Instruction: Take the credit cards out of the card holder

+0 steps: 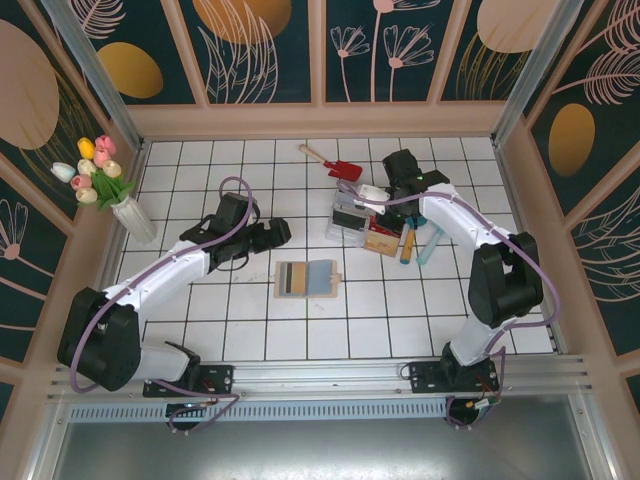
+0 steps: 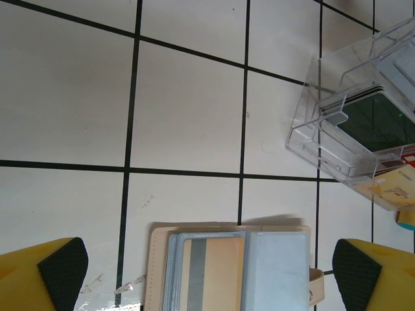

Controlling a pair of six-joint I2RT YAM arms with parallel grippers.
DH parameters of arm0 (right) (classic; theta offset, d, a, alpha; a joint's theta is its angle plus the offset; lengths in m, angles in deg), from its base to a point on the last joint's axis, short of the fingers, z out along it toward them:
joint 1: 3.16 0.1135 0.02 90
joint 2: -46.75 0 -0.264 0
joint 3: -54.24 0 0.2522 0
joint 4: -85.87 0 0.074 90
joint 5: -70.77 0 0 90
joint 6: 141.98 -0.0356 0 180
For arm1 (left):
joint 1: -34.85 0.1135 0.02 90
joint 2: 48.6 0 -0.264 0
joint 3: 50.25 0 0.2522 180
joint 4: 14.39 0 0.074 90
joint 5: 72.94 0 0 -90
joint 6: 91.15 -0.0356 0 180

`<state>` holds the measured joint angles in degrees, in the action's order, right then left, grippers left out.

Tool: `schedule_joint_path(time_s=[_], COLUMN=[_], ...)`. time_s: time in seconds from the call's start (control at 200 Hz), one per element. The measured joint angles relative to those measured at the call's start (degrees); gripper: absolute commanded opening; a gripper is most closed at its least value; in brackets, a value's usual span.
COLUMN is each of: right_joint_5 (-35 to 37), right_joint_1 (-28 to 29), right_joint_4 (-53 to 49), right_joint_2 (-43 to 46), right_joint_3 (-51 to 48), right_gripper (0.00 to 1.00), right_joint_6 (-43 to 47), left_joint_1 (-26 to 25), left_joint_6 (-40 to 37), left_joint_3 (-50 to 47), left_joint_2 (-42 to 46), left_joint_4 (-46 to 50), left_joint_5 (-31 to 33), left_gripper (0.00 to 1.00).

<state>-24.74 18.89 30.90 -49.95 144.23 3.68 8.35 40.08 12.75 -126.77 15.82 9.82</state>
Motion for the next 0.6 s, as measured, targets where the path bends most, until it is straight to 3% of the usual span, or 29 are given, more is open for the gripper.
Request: schedule_joint_path(time_s=[0.6], right_joint_5=[1.29], right_joint_1=[0.31], right_joint_4=[1.99], right_joint_2=[-2.49], right_joint_3=[-0.24], right_gripper=[0.04], right_joint_6=[0.42], left_joint_1=[0.00], left_joint_6=[0.42], left_joint_3=[-1.07], left_joint_2=[0.02], left_joint_4=[-0.44], left_joint_5=[-0.44], left_gripper=[0.99])
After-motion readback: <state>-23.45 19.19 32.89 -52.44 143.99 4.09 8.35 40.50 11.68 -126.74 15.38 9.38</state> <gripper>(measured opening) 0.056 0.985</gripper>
